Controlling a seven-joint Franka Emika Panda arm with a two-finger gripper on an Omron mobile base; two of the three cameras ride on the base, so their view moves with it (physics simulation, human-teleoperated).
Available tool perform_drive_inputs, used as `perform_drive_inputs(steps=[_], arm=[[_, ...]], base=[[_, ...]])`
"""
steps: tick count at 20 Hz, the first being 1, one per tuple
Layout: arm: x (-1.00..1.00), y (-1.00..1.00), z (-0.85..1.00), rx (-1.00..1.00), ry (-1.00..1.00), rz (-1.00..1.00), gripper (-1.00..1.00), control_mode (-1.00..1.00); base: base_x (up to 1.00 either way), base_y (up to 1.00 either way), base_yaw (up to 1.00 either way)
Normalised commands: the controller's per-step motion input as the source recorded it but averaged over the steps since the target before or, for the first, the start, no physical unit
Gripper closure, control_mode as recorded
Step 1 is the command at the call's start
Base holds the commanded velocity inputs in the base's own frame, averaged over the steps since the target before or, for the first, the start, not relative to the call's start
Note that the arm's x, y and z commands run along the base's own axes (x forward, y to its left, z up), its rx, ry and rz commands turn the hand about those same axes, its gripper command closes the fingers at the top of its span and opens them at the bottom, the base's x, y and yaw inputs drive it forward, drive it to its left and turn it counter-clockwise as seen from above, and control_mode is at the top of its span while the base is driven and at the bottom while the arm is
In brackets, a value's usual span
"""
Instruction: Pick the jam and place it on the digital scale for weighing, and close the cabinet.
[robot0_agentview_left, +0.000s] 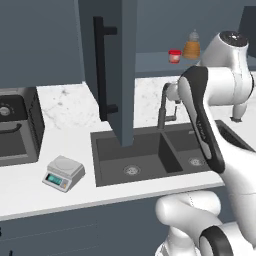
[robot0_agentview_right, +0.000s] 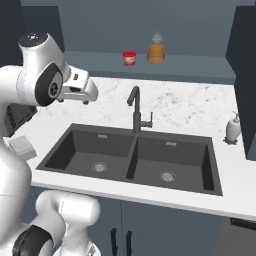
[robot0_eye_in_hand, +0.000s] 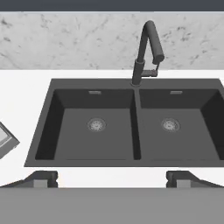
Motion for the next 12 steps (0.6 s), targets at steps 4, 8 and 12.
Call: perform_drive_inputs(steps=[4, 8, 12], arm=[[0.00, -0.21, 0.38, 0.00, -0.29, 0.00, -1.00, -1.00], [0.00, -0.17, 0.40, 0.00, -0.14, -0.01, -1.00, -1.00], [0.09, -0.04, 0.37, -0.03, 0.01, -0.10, -1.00, -1.00]], base=[[0.00, 0.00, 0.00], [0.00, 0.00, 0.00], [0.00, 0.00, 0.00]])
